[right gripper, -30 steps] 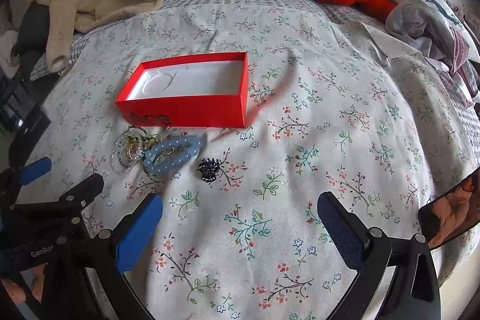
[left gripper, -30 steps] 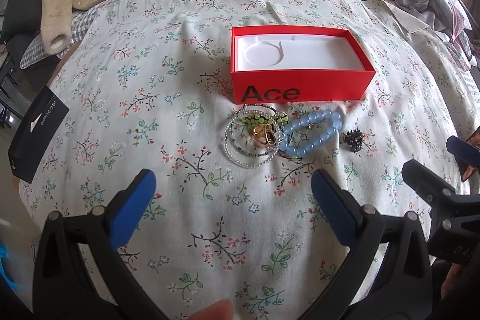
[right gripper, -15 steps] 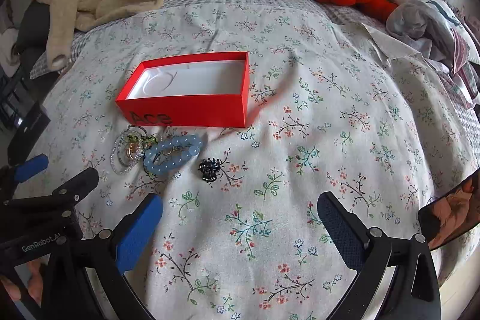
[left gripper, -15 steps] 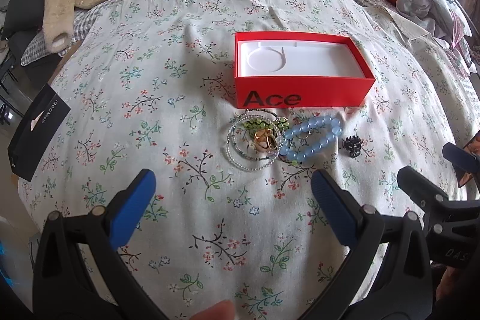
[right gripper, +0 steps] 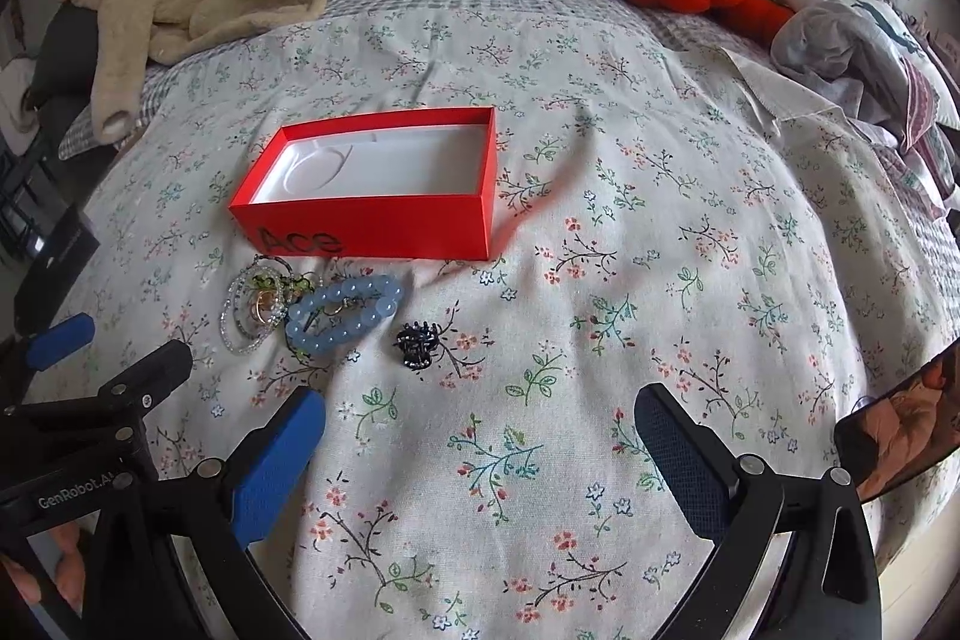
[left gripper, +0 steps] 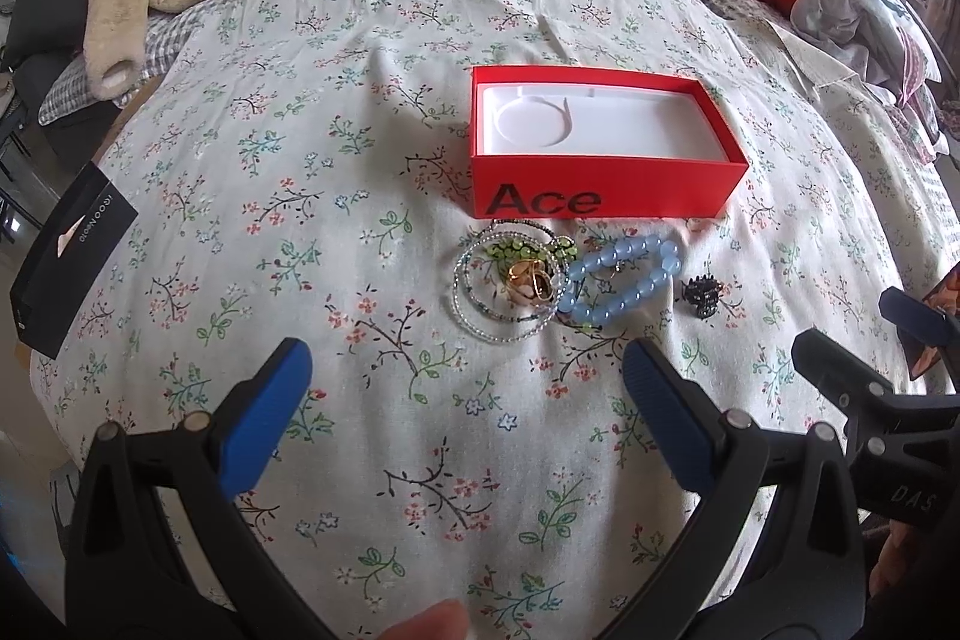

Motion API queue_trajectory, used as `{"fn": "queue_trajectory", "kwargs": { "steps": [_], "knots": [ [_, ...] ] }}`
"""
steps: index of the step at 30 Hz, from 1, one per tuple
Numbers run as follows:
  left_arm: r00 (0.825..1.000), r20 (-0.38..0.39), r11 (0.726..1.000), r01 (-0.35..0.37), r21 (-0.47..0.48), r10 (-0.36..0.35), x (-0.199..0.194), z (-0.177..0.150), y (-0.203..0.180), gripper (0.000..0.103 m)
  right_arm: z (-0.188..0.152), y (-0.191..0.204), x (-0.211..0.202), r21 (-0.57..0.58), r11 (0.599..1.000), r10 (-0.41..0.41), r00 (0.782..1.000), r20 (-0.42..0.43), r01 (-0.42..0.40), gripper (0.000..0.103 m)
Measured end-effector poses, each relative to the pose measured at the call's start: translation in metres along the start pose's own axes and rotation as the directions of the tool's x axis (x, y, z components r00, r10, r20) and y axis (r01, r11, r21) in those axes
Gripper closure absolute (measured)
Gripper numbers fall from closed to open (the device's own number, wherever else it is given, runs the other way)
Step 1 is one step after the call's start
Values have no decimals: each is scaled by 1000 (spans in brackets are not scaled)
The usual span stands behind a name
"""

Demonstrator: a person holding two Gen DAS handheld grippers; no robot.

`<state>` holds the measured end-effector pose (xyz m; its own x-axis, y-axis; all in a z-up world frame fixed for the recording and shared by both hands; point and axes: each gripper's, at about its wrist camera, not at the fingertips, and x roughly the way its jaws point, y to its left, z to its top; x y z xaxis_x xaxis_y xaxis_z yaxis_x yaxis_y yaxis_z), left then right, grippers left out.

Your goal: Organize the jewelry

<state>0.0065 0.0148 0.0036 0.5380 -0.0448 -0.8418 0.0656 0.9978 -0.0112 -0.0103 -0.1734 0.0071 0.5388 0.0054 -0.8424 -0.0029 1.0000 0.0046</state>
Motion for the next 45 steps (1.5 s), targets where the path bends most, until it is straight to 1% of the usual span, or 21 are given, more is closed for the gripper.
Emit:
{"fn": "queue_trajectory", "kwargs": {
  "steps": [3,5,6,9,12,14,17,21,23,26,27,28,29,30,31,32,34,36,39,41,45],
  "knots": [
    [1000,20,1000,8,-24,-7,-1,0,5,0,2,-1,1,-18,1000,9,1000,-3,-9,0],
    [999,37,1000,17,-22,-16,-3,2,6,0,4,-4,3,-20,1000,15,1000,-10,-15,0],
    [998,42,999,36,-12,-36,-3,4,6,0,6,-5,4,-19,1000,20,1000,-14,-20,0],
    [995,10,994,104,26,-104,2,17,5,0,14,-9,11,-14,999,42,998,-56,-43,0],
    [985,-56,986,165,40,-162,11,31,8,0,24,-11,19,-7,995,95,990,-107,-96,0],
    [982,-73,983,179,32,-177,15,38,13,0,31,-12,24,2,990,140,981,-135,-141,0],
    [978,-87,980,195,26,-192,21,45,20,0,40,-14,27,16,981,196,970,-142,-195,0],
    [965,-133,973,229,11,-225,35,49,28,11,48,-11,33,22,971,240,959,-152,-239,2],
    [957,-164,970,244,0,-241,43,51,30,23,52,-8,37,27,964,267,948,-173,-266,7],
    [943,-198,962,272,-14,-269,51,54,30,33,54,-3,43,18,965,261,944,-201,-263,11],
    [939,-208,960,278,-13,-275,54,54,29,40,54,-1,45,10,964,261,942,-211,-265,13],
    [935,-215,958,285,-12,-281,57,54,29,47,54,0,49,10,964,262,939,-224,-267,20],
    [933,-224,958,286,-11,-281,61,54,28,51,54,1,53,19,962,269,934,-235,-272,26],
    [932,-236,960,279,-15,-274,65,53,28,56,54,2,57,30,958,285,926,-248,-287,29],
    [932,-243,962,273,-20,-270,70,52,28,63,55,3,63,39,952,303,917,-261,-303,33],
    [932,-248,963,267,-22,-264,74,52,28,66,55,4,67,47,950,310,913,-264,-309,40],
    [931,-258,965,260,-28,-258,81,51,30,77,57,5,76,54,949,313,911,-267,-311,45],
    [927,-267,964,263,-33,-262,85,50,31,84,59,6,84,58,949,313,912,-266,-309,45],
    [926,-272,965,259,-47,-262,89,51,34,87,61,8,95,64,948,316,909,-273,-311,49],
    [923,-277,963,263,-53,-267,92,51,35,89,61,9,103,72,947,320,903,-287,-313,55],
    [915,-300,963,263,-62,-269,101,49,36,89,60,6,119,123,940,342,885,-315,-319,55]
  ]
}}
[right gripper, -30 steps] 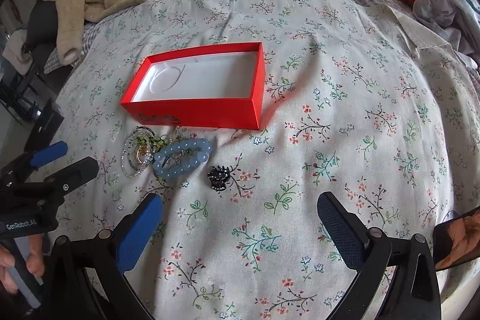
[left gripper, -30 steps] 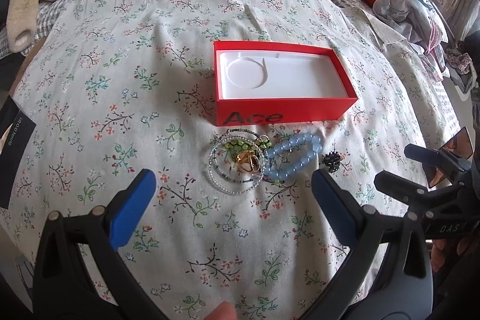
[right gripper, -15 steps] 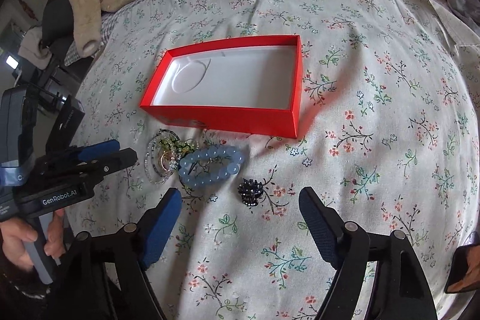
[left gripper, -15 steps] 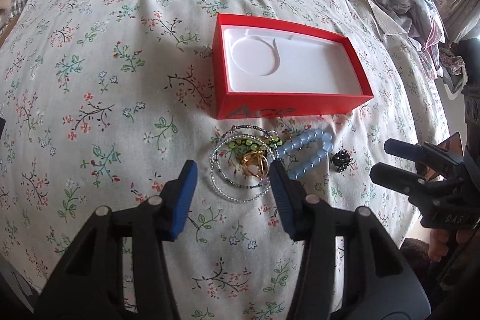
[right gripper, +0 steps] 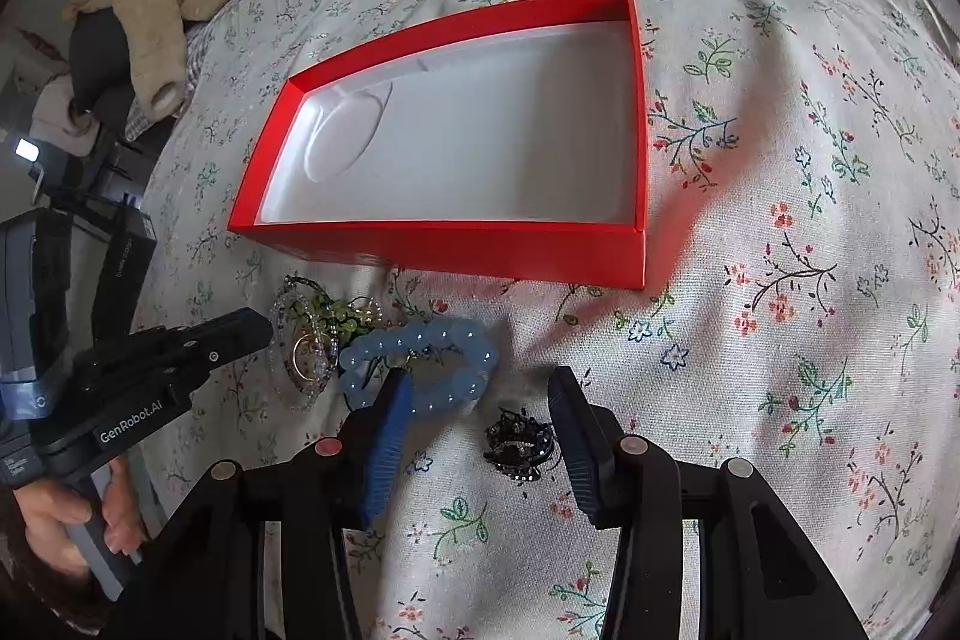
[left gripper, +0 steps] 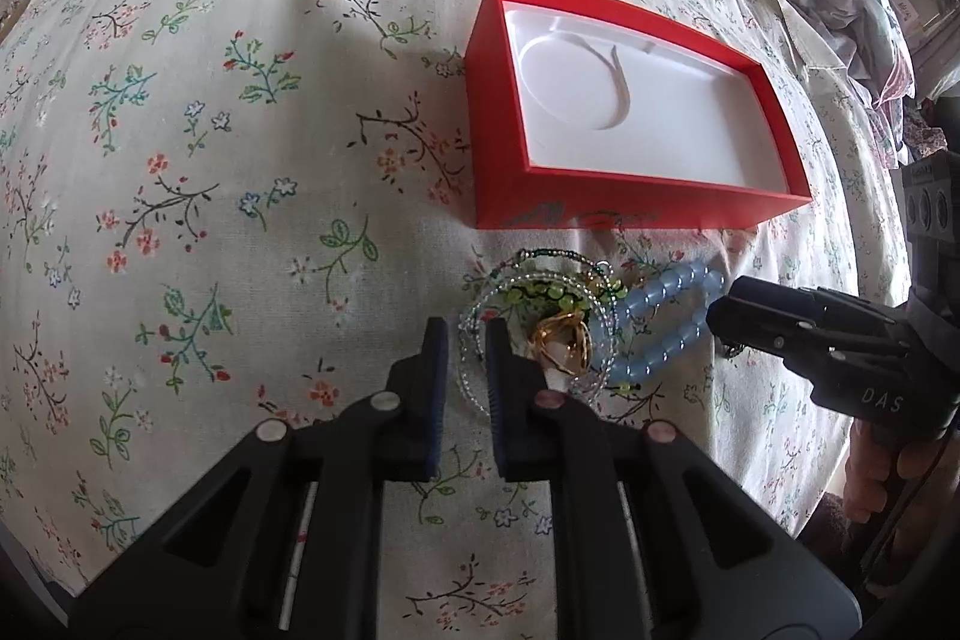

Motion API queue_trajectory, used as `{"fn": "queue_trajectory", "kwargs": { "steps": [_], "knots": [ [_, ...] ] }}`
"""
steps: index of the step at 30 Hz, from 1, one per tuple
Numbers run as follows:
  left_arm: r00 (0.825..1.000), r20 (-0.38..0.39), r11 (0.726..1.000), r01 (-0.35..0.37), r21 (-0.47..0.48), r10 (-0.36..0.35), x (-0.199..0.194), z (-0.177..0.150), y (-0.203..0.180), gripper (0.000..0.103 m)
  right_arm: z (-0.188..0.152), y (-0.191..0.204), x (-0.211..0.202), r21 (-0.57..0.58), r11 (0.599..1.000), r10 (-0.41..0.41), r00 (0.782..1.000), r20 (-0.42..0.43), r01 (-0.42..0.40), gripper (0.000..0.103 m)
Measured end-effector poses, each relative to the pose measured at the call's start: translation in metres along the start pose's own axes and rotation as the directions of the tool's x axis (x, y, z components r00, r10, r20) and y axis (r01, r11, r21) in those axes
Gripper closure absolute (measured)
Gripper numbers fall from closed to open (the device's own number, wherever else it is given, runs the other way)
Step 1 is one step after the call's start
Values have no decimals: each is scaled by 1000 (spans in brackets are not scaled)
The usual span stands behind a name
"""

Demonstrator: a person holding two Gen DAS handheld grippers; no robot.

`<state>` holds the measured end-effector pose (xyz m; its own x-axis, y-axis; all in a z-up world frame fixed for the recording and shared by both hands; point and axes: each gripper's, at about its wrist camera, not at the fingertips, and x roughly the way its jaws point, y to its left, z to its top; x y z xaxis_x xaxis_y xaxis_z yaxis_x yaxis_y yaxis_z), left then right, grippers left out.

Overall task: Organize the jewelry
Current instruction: 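Grasp the white pearl bracelet with the left gripper while the right grasps the blue bead bracelet, then lower both bracelets into the red box and open both grippers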

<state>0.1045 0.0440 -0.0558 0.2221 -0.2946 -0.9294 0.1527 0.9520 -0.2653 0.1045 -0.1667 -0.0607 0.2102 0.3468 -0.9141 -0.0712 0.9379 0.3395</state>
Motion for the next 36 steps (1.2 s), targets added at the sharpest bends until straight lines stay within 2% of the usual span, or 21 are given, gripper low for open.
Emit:
{"fn": "queue_trajectory", "kwargs": {
  "steps": [6,9,11,14,20,36],
  "knots": [
    [1000,-24,1000,-1,-10,0,12,-2,5,89,1,-3,4,9,1000,7,1000,5,-7,60],
    [1000,-23,1000,-7,-9,6,12,-1,2,89,3,-4,5,11,1000,-5,1000,17,4,68],
    [1000,-22,1000,-21,-4,21,12,-2,-1,93,4,-1,6,0,1000,-7,1000,17,7,83],
    [999,-19,999,-39,6,40,13,-3,-7,98,4,1,5,-9,1000,-15,1000,19,15,90],
    [1000,-2,1000,-28,6,28,1,-8,-7,99,1,1,-10,-12,1000,-3,999,45,3,91],
    [993,80,996,87,0,-87,-48,-27,-3,99,-8,3,-56,-30,999,39,989,140,-36,92]
  ]
}}
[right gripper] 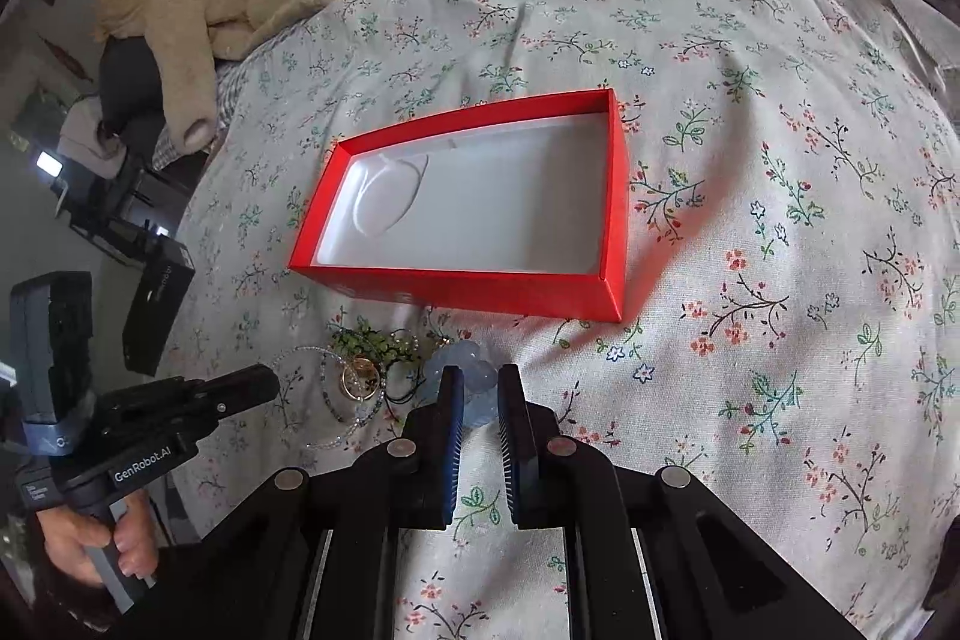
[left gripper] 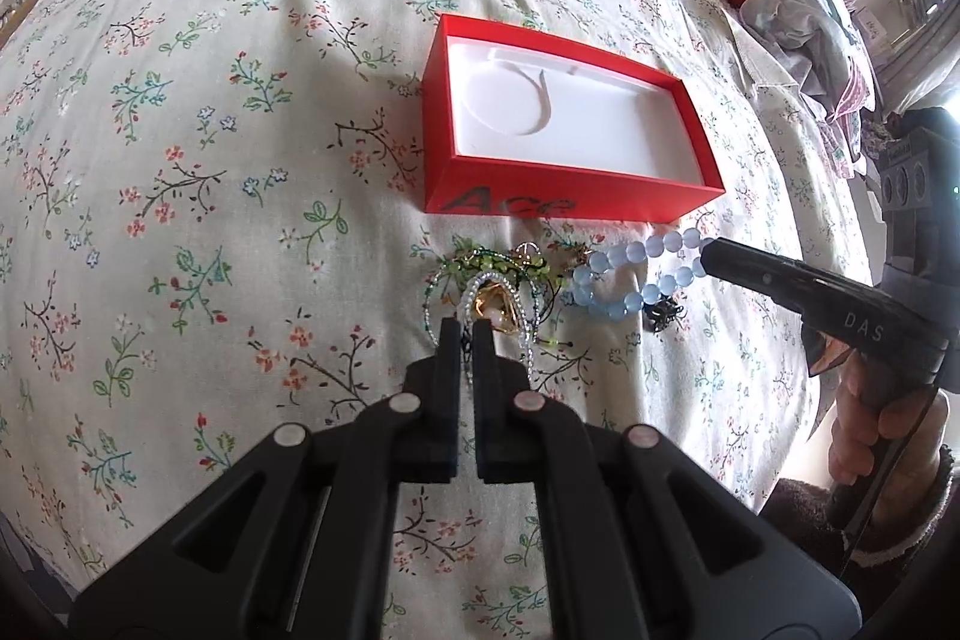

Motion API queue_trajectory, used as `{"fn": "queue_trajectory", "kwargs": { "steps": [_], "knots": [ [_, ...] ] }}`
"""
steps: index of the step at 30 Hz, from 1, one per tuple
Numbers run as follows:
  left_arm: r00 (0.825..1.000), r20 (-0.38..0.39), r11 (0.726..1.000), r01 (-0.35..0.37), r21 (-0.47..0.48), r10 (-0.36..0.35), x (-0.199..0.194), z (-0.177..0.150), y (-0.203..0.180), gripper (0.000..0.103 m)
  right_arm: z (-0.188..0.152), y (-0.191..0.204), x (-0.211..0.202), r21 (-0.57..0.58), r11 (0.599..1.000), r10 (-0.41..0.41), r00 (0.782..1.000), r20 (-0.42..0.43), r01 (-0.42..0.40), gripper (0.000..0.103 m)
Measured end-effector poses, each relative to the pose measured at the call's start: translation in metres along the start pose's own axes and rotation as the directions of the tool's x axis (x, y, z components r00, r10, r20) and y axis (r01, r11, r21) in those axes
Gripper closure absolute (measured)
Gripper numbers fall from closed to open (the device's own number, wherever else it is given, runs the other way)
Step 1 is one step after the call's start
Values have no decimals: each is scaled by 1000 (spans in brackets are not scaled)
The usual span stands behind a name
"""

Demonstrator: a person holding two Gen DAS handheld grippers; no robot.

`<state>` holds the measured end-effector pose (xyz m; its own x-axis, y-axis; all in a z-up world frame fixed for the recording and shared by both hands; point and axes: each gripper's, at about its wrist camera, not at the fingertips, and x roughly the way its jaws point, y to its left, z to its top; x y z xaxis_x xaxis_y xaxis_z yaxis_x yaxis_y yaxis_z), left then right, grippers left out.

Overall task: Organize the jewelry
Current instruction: 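Lower both bracelets into the red box and open both grippers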

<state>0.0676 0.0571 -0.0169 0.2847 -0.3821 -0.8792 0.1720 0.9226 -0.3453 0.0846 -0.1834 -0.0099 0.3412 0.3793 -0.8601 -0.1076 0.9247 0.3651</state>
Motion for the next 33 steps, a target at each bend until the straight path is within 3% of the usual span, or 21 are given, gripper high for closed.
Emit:
{"fn": "queue_trajectory", "kwargs": {
  "steps": [10,19,25,33],
  "knots": [
    [996,82,999,40,25,-42,-20,8,-18,99,7,11,-31,-3,999,39,995,87,-39,92],
    [986,166,998,12,59,-22,-31,18,-37,99,15,12,-65,3,994,104,977,188,-106,92],
    [976,216,1000,17,23,-22,-27,35,-42,99,26,10,-66,27,994,95,968,231,-104,92],
    [962,271,999,-38,4,36,-8,57,-48,99,45,15,-50,26,993,104,963,249,-114,92]
  ]
}}
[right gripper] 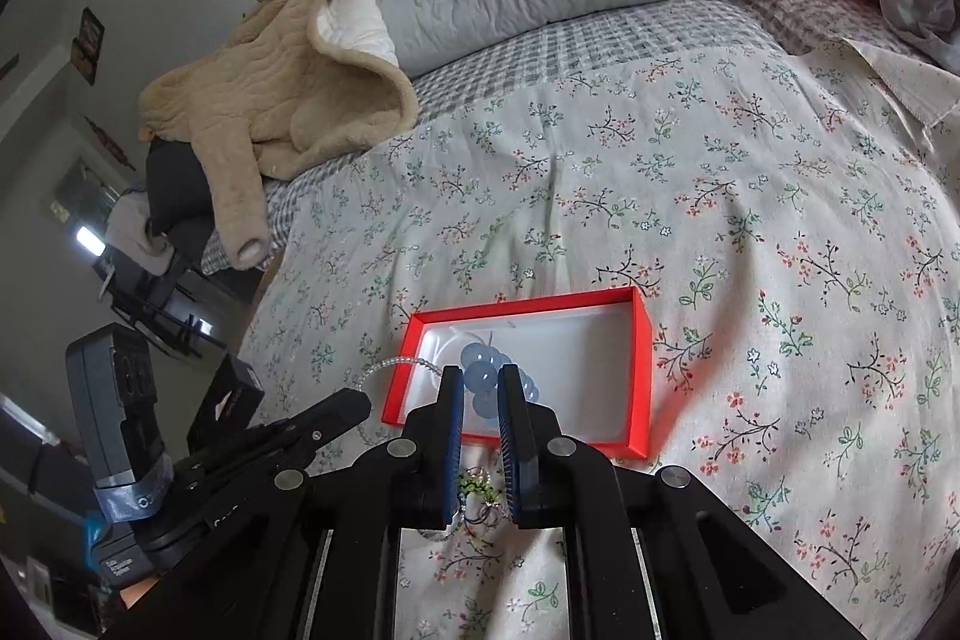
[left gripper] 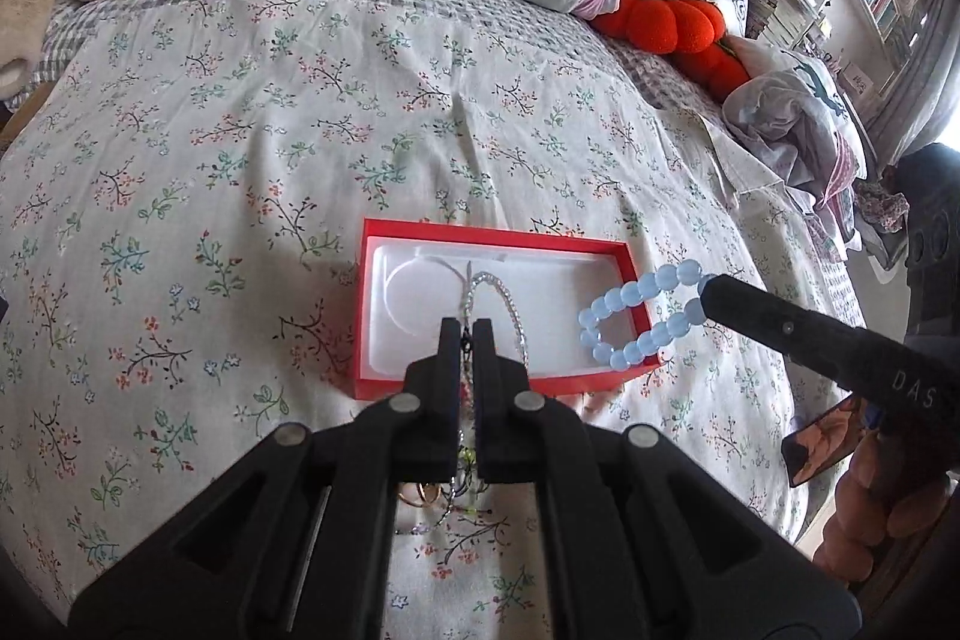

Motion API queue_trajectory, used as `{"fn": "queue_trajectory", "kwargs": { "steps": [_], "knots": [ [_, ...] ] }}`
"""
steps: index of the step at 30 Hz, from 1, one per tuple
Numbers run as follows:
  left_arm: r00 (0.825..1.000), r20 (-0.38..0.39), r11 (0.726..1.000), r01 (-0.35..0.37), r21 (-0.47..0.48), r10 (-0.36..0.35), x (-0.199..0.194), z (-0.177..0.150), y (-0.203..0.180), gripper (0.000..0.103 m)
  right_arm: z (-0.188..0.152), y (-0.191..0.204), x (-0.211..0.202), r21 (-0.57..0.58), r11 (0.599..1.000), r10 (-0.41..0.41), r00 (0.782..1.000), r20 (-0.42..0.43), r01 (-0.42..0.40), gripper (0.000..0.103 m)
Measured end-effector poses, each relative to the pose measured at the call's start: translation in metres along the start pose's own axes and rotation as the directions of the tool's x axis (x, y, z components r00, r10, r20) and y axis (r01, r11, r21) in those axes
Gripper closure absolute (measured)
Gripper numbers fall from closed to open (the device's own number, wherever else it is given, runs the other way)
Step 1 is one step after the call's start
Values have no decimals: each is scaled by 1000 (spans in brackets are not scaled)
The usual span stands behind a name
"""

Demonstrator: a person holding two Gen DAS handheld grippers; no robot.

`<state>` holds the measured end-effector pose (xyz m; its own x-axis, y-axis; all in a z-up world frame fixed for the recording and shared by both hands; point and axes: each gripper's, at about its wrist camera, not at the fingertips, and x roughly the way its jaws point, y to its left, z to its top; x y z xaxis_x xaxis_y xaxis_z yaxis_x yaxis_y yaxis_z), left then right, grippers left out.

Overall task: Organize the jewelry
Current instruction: 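Lower both bracelets into the red box and open both grippers, then grasp the green beaded strand with the left gripper while the right grasps the black claw clip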

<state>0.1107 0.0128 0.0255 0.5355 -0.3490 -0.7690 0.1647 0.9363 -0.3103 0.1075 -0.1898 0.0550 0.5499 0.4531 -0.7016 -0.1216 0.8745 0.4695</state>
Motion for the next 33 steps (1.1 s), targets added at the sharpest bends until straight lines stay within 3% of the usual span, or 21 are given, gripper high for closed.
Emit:
{"fn": "queue_trajectory", "kwargs": {
  "steps": [4,13,20,23,25,29,30,33],
  "knots": [
    [998,14,998,-55,30,54,12,2,-3,99,1,3,16,-9,1000,-4,1000,-13,4,92],
    [989,18,986,-148,76,147,35,3,-3,99,-2,-16,41,-56,982,-183,982,-50,180,91],
    [987,16,984,-158,79,157,36,4,-5,97,-3,-22,42,-59,983,-179,981,-75,174,90],
    [985,8,980,-172,103,172,31,3,-6,71,-7,-19,39,-80,982,-181,977,-109,173,88],
    [982,11,973,-187,132,187,26,0,-6,67,-13,-13,36,-121,976,-195,974,-117,181,88],
    [978,12,967,-208,147,208,12,-7,-1,45,-26,-10,30,-155,971,-202,970,-135,180,86],
    [977,9,966,-213,146,214,10,-9,1,43,-29,-9,29,-166,969,-209,968,-140,185,85],
    [974,-12,964,-222,145,226,6,-15,7,35,-38,-9,28,-181,964,-224,962,-154,195,76]
  ]
}}
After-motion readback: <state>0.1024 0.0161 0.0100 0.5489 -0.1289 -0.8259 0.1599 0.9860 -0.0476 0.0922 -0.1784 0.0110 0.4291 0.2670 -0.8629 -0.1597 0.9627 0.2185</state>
